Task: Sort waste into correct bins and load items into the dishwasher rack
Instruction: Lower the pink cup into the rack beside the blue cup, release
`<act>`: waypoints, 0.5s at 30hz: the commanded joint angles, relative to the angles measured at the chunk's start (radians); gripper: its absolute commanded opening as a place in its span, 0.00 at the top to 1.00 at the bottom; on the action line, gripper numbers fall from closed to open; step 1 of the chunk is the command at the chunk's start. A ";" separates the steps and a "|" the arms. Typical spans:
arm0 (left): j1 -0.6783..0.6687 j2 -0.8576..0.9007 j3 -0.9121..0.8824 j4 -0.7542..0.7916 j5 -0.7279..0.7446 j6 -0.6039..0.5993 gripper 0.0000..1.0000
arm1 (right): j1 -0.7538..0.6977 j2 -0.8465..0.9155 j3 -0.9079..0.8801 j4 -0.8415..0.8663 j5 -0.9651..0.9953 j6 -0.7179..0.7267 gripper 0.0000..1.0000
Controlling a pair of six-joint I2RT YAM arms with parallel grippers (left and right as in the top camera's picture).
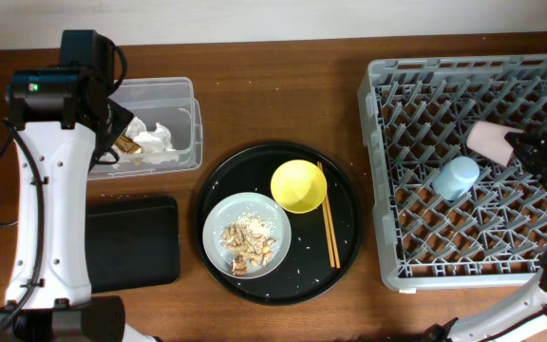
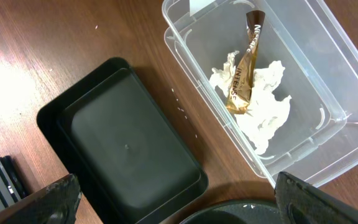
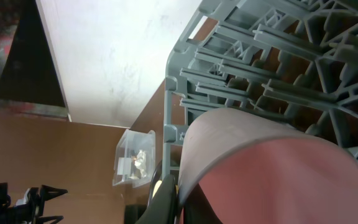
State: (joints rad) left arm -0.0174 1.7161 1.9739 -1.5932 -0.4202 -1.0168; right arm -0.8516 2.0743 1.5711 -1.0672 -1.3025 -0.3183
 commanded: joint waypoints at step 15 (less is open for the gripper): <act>0.001 -0.015 0.007 -0.002 -0.014 -0.006 0.01 | -0.115 0.007 -0.013 -0.056 0.261 0.088 0.96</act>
State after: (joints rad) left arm -0.0174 1.7161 1.9739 -1.5932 -0.4198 -1.0168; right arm -0.9382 2.0731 1.5696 -1.1076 -1.2446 -0.2268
